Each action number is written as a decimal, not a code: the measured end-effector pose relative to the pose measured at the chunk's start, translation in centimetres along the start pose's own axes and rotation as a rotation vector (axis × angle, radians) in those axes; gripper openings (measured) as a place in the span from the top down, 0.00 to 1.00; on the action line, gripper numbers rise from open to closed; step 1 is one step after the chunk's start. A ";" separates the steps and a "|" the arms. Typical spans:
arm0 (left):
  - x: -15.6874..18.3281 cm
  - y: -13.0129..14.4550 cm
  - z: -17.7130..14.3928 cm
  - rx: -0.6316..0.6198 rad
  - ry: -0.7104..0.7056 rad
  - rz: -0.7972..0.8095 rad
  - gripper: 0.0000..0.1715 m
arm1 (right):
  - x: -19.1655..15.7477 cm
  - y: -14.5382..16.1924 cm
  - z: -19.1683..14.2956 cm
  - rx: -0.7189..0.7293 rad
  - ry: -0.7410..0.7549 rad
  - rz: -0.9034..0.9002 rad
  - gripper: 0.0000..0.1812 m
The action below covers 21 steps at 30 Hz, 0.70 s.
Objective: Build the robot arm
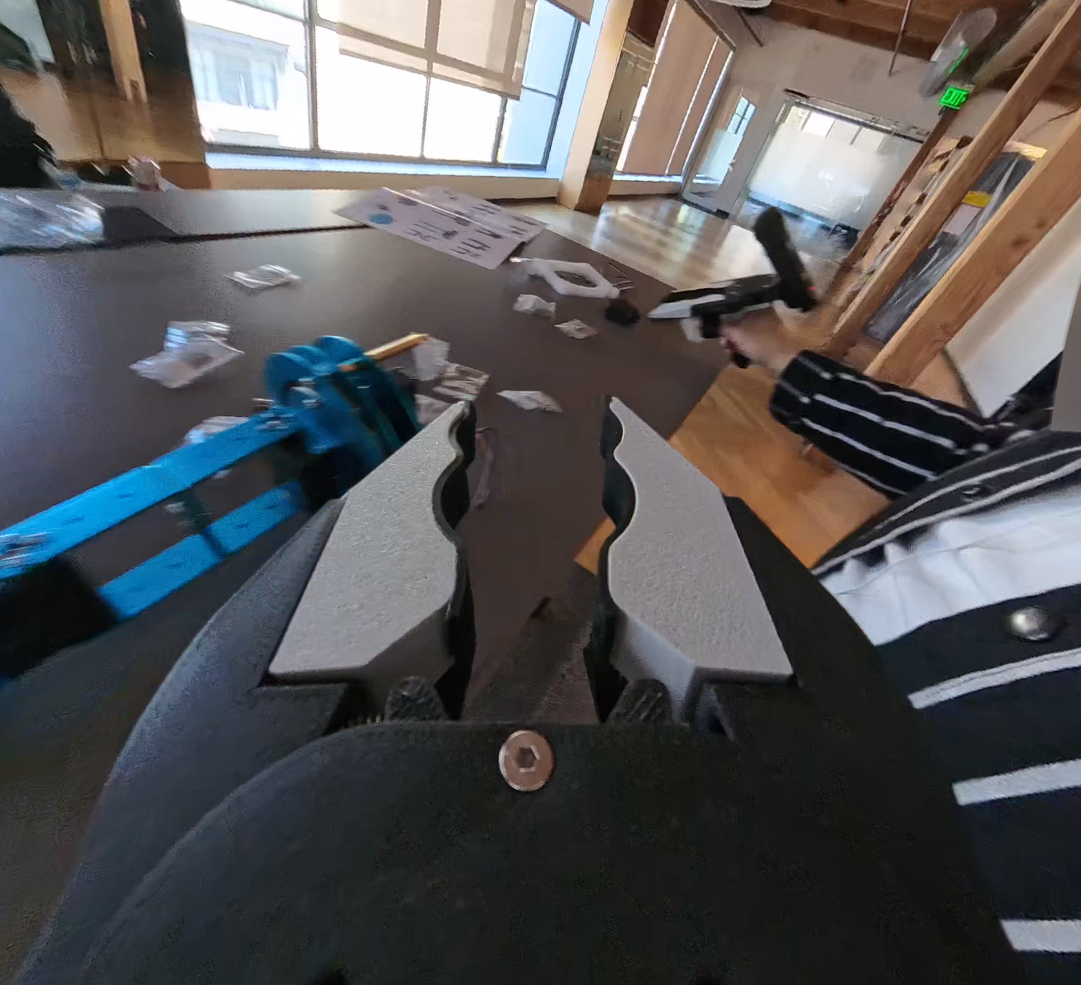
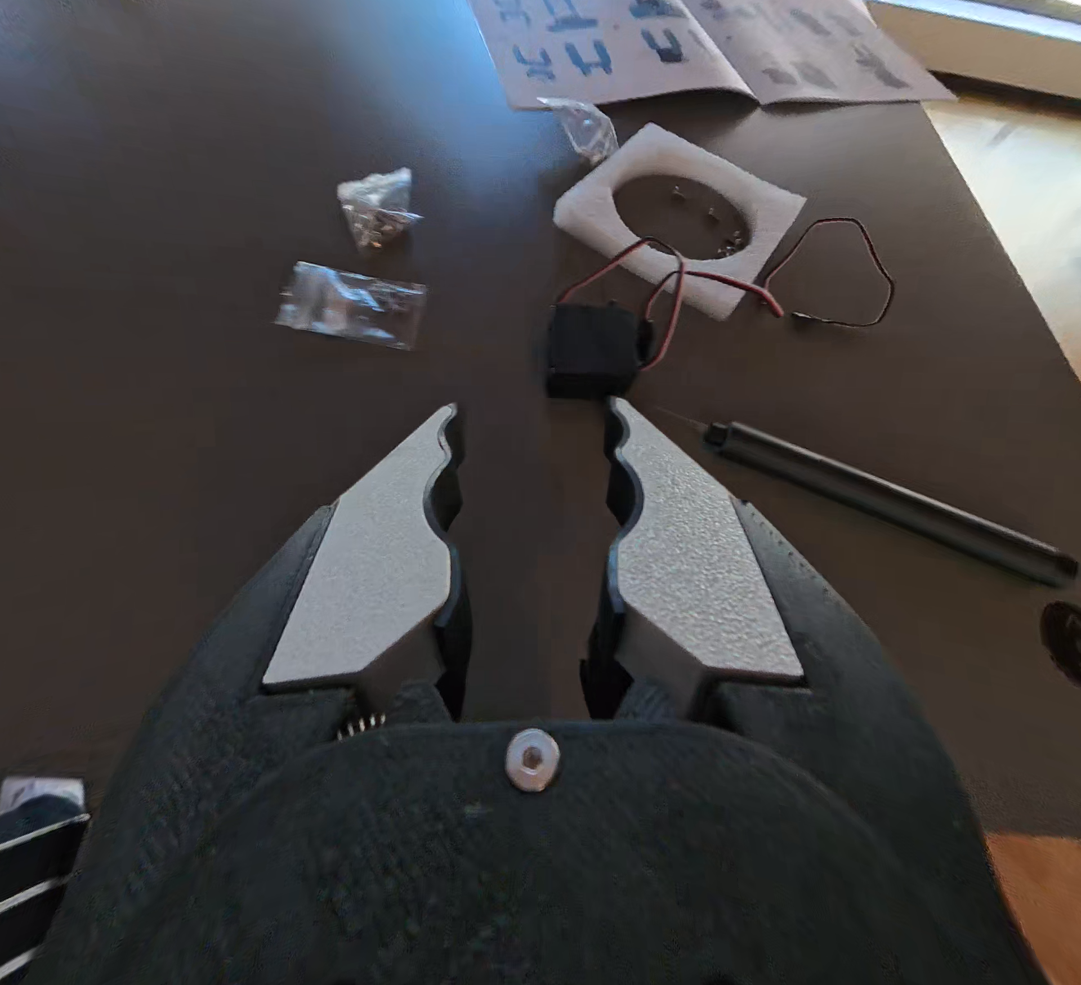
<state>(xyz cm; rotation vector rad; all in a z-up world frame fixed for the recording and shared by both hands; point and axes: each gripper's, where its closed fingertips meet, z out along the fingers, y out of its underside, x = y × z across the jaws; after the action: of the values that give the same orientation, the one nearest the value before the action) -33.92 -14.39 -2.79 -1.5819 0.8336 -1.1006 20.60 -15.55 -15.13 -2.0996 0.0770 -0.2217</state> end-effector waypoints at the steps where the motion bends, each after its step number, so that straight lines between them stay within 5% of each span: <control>1: 1.2 0.1 1.2 -0.014 0.008 -0.022 0.76 | 0.8 0.0 1.0 -0.017 -0.001 -0.015 0.73; 10: 6.4 1.1 7.0 -0.155 -0.048 0.056 0.76 | 2.0 0.5 6.4 -0.086 0.003 -0.108 0.71; 13: 7.0 1.6 9.0 -0.136 -0.003 0.065 0.76 | 2.6 0.6 6.1 -0.107 0.033 -0.149 0.75; 18: 8.5 1.7 15.5 -0.110 0.092 -0.002 0.76 | 1.4 0.0 3.7 -0.061 -0.158 -0.086 0.72; 21: 9.6 2.5 20.9 -0.121 0.096 -0.002 0.76 | 4.5 -1.8 1.3 0.041 -0.177 -0.112 0.74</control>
<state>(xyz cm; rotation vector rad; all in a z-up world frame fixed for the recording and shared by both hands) -10.97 -16.70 -4.71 -1.6399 0.9793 -1.1530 25.22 -14.13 -13.67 -2.0754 -0.1501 -0.1031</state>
